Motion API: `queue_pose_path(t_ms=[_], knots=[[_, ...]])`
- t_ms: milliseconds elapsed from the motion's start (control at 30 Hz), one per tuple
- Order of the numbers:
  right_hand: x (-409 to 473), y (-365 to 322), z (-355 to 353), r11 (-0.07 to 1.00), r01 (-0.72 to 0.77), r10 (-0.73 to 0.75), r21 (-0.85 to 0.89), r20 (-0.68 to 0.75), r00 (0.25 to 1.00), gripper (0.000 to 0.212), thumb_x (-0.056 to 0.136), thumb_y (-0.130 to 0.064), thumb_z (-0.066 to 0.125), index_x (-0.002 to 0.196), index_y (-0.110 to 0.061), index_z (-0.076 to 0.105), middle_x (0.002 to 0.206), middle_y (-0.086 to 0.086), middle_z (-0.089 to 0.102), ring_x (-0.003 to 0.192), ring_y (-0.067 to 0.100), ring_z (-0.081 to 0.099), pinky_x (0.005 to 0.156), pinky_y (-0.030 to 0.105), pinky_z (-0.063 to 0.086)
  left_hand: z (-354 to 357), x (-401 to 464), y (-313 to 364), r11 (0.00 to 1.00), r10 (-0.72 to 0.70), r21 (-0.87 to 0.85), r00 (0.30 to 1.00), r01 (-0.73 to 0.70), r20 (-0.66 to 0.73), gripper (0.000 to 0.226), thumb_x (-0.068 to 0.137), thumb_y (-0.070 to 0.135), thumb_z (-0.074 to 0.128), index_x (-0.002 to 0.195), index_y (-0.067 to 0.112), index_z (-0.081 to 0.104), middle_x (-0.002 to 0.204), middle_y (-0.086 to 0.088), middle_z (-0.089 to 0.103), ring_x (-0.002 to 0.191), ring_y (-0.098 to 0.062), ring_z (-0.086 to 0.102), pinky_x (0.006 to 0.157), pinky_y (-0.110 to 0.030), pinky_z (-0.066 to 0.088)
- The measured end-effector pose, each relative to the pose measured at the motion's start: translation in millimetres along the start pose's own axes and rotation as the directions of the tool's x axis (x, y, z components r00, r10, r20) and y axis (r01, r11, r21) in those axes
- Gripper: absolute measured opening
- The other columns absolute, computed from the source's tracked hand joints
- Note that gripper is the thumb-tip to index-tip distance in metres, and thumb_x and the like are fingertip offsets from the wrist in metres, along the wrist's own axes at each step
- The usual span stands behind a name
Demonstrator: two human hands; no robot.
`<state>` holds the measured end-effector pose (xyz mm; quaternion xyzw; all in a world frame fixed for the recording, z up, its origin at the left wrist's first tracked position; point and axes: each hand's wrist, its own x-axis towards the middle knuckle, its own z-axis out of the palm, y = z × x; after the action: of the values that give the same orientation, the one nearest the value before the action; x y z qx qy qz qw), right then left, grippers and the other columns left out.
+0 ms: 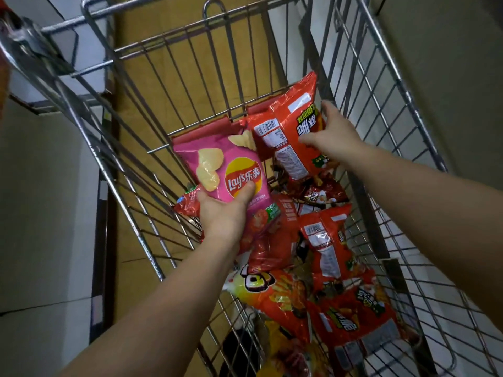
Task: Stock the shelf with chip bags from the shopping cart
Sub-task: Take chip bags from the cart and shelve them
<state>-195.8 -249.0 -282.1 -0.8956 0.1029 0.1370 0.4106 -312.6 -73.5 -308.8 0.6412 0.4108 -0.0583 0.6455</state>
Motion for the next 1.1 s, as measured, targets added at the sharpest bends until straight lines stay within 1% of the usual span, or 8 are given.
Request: queue_pose_path(t_ms=[100, 233, 367, 433, 567, 733, 867, 1100], knots=[[-7.2, 4.1, 15.0, 0.998, 0.022, -0.015, -0.066, 0.108, 0.994, 0.092, 0.072, -0.019, 0.077, 0.146, -0.023, 0.022, 0.141, 0.003, 0.045, 0.126, 0.025, 0.045, 0.1, 0.033, 0.036, -1.6, 0.3, -2.7, 1.0, 0.023, 0.012, 0.996, -0.022, -0.09, 0.069, 0.07, 0.032, 0.083, 0.123, 0.018, 0.041, 0.095, 0.005, 0.061, 0.097, -0.024, 0.063, 0.094, -0.045, 0.051], [-28.9, 20.3, 43.5, 0.984, 0.067, -0.01, -0.163, 0.331, 0.943, 0.118, 0.065, -0.02, 0.084, 0.15, -0.024, 0.004, 0.152, 0.005, 0.029, 0.136, 0.026, 0.035, 0.11, 0.04, 0.032, -1.9, 0.3, -9.0, 1.0, -0.007, 0.001, 0.989, 0.007, -0.144, 0.081, 0.071, 0.034, 0.082, 0.134, 0.016, 0.036, 0.107, -0.001, 0.061, 0.104, -0.027, 0.062, 0.096, -0.047, 0.049], [-52.5, 34.0, 62.1, 0.806, 0.23, -0.062, -0.546, 0.308, 0.949, 0.093, 0.077, -0.034, 0.073, 0.149, -0.025, 0.015, 0.137, 0.013, 0.038, 0.125, 0.03, 0.041, 0.1, 0.037, 0.036, -2.5, -0.2, -12.3, 0.999, -0.028, 0.017, 0.984, 0.032, -0.177, 0.08, 0.073, 0.032, 0.081, 0.136, 0.015, 0.033, 0.102, 0.002, 0.056, 0.104, -0.025, 0.06, 0.097, -0.047, 0.048], [-58.5, 43.5, 65.5, 0.717, 0.262, -0.076, -0.646, 0.301, 0.951, 0.084, 0.078, -0.041, 0.069, 0.147, -0.028, 0.022, 0.141, 0.012, 0.033, 0.132, 0.029, 0.031, 0.106, 0.041, 0.028, -3.0, -1.0, -14.4, 0.999, -0.045, 0.012, 0.985, 0.048, -0.167, 0.077, 0.074, 0.031, 0.081, 0.134, 0.017, 0.035, 0.097, 0.004, 0.055, 0.1, -0.024, 0.06, 0.096, -0.047, 0.049], [-64.0, 61.7, 60.8, 0.917, 0.144, 0.018, -0.373, 0.397, 0.917, 0.099, 0.072, -0.026, 0.078, 0.148, -0.035, 0.015, 0.157, 0.007, 0.009, 0.142, 0.028, 0.017, 0.112, 0.041, 0.021, -3.8, -4.9, -17.0, 0.998, -0.045, 0.03, 0.985, 0.05, -0.164, 0.075, 0.074, 0.03, 0.081, 0.132, 0.017, 0.035, 0.102, 0.002, 0.056, 0.101, -0.024, 0.06, 0.096, -0.047, 0.05], [-63.7, 80.9, 38.6, 0.971, -0.231, 0.195, 0.06, 0.355, 0.914, 0.104, 0.073, -0.006, 0.077, 0.149, -0.031, 0.011, 0.144, 0.011, 0.04, 0.127, 0.026, 0.045, 0.093, 0.031, 0.041, -5.2, -10.1, -17.2, 0.997, -0.053, 0.048, 0.987, 0.061, -0.152, 0.077, 0.077, 0.029, 0.079, 0.136, 0.016, 0.031, 0.103, 0.002, 0.053, 0.098, -0.022, 0.057, 0.094, -0.042, 0.049], [-67.7, 95.1, 39.6, 0.967, -0.25, 0.241, -0.038, 0.438, 0.866, 0.096, 0.076, 0.001, 0.071, 0.15, -0.023, 0.013, 0.152, 0.007, 0.028, 0.127, 0.028, 0.044, 0.092, 0.034, 0.047, -5.4, -13.4, -18.0, 0.994, -0.062, 0.081, 0.986, 0.075, -0.156, 0.075, 0.078, 0.03, 0.078, 0.135, 0.015, 0.032, 0.104, 0.001, 0.052, 0.108, -0.027, 0.059, 0.094, -0.042, 0.049], [-74.5, 103.4, 48.3, 0.952, -0.08, 0.185, -0.295, 0.344, 0.921, 0.111, 0.065, -0.035, 0.083, 0.15, -0.022, 0.014, 0.152, 0.012, 0.023, 0.138, 0.03, 0.029, 0.112, 0.043, 0.029, -6.2, -7.3, -21.7, 0.984, -0.051, 0.158, 0.983, 0.079, -0.176, 0.078, 0.075, 0.033, 0.079, 0.134, 0.017, 0.032, 0.111, -0.001, 0.056, 0.108, -0.029, 0.059, 0.097, -0.047, 0.048]])
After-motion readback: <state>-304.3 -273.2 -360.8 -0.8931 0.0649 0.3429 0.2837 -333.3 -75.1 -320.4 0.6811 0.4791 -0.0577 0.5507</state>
